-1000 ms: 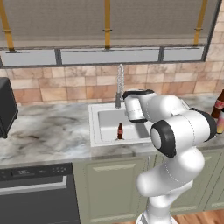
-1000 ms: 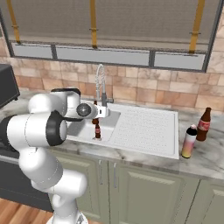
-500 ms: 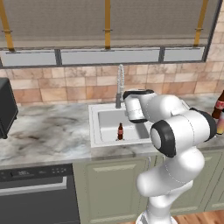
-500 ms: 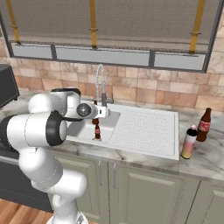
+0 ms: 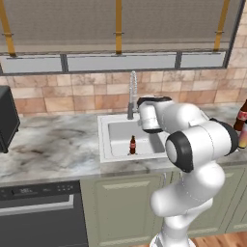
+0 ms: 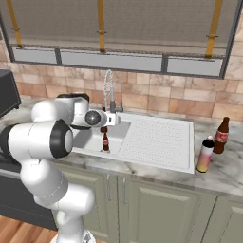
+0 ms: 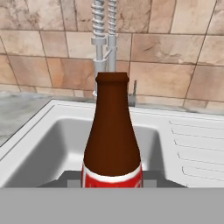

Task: Place the large bottle from the dining counter next to the other large bottle outside the sink, and place the small bottle from the dining counter next to the other small bottle inside the sink.

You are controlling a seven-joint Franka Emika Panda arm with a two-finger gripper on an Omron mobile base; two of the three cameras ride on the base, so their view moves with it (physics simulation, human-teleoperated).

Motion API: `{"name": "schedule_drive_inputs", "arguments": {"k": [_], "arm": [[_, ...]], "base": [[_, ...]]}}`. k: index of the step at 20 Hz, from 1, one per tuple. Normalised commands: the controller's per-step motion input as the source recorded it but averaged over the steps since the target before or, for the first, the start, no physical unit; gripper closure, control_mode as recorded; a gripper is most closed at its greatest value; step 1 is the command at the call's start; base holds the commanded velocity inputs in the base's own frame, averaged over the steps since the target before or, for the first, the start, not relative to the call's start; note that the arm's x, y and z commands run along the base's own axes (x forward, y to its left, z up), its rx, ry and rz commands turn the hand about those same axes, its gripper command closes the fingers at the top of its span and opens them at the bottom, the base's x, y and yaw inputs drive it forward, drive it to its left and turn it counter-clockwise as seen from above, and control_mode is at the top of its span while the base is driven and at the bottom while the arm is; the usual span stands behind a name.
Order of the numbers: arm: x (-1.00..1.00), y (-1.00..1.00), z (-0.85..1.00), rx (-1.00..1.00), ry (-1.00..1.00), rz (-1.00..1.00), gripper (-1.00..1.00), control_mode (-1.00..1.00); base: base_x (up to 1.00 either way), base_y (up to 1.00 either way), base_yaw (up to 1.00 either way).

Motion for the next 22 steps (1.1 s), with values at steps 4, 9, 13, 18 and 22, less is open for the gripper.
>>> {"name": "schedule_drive_inputs", "arguments": {"k": [4,9,13,18,22], "arm": [[0.0,0.0,-0.35,0.0,-0.12,0.03,1.0,-1.0],[0.0,0.0,-0.52,0.0,-0.12,0.03,1.0,-1.0],[0.0,0.0,-0.65,0.0,-0.09,0.04,1.0,-1.0],[0.0,0.0,-0.61,0.0,-0.08,0.05,1.0,-1.0],[0.0,0.0,-0.35,0.0,-0.1,0.04,1.0,-1.0]], "base": [[0.0,0.0,0.0],[0.0,0.0,0.0],[0.0,0.0,0.0],[0.0,0.0,0.0],[0.0,0.0,0.0]]}}
